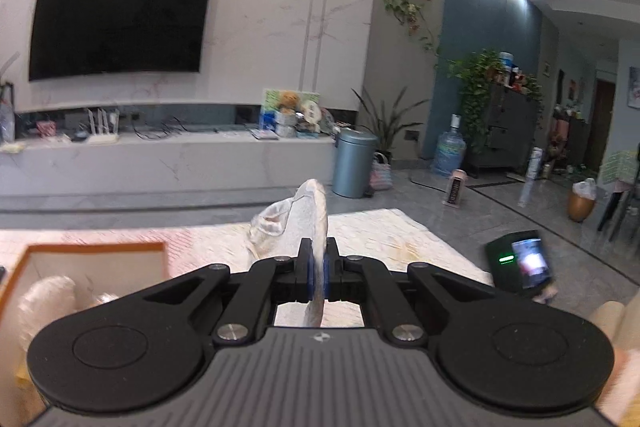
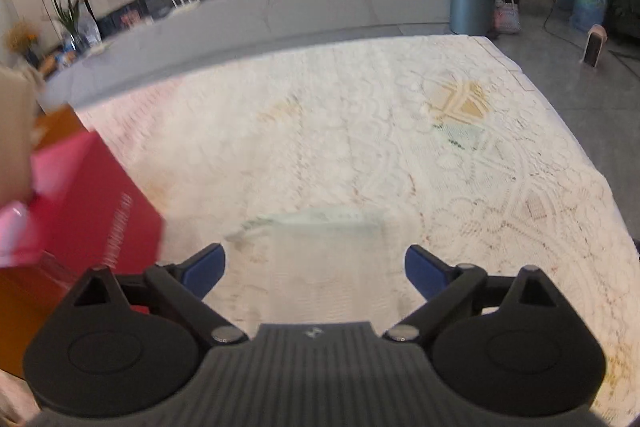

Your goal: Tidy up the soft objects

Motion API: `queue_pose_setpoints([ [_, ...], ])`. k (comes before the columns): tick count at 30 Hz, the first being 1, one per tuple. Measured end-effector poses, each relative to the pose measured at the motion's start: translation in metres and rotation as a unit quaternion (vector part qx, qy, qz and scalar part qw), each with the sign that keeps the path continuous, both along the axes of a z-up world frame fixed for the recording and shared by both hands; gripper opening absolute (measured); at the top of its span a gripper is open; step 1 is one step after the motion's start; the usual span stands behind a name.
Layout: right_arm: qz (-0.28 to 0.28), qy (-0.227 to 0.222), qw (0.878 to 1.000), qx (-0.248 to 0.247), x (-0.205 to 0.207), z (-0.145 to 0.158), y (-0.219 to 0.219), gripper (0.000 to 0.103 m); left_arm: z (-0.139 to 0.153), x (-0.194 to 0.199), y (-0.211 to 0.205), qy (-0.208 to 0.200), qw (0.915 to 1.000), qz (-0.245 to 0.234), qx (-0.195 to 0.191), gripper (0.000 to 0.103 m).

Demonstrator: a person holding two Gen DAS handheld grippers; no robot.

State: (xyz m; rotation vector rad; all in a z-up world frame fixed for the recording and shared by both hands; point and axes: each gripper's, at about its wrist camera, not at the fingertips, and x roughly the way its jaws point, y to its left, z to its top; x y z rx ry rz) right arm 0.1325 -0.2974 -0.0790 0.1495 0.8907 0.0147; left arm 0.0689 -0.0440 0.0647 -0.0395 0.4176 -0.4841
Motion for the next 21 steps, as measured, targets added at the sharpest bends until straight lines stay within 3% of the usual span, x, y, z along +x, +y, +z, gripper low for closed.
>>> queue_pose_setpoints([
  [3,0.005,0.014,0.998,-0.06,0.012,-0.017,0.007,0.096,-0.007,-0.003,-0.006,0.006,0.9998,-0.018,-0.001,0.005],
  [7,0.013,0.027,0.998,-0.063,0.017,-0.033,0.009,0.098,-0.022,-0.008,-0.023,0.003,0.9989,-0.039,0.025,0.005],
  [12,0.033,0.034,0.993,-0.109,0.021,-0.044,0.02,0.098,-0.037,-0.01,-0.023,0.014,0.9985,-0.053,0.007,0.005],
  [18,0.03,0.033,0.997,-0.066,0.022,-0.05,0.006,0.096,-0.042,-0.009,-0.022,0.013,0.9982,-0.058,0.008,0.005],
  [21,0.032,0.021,0.997,-0.062,0.018,-0.047,0.004,0.087,-0.041,-0.011,-0.022,0.008,0.9984,-0.055,0.01,0.005],
])
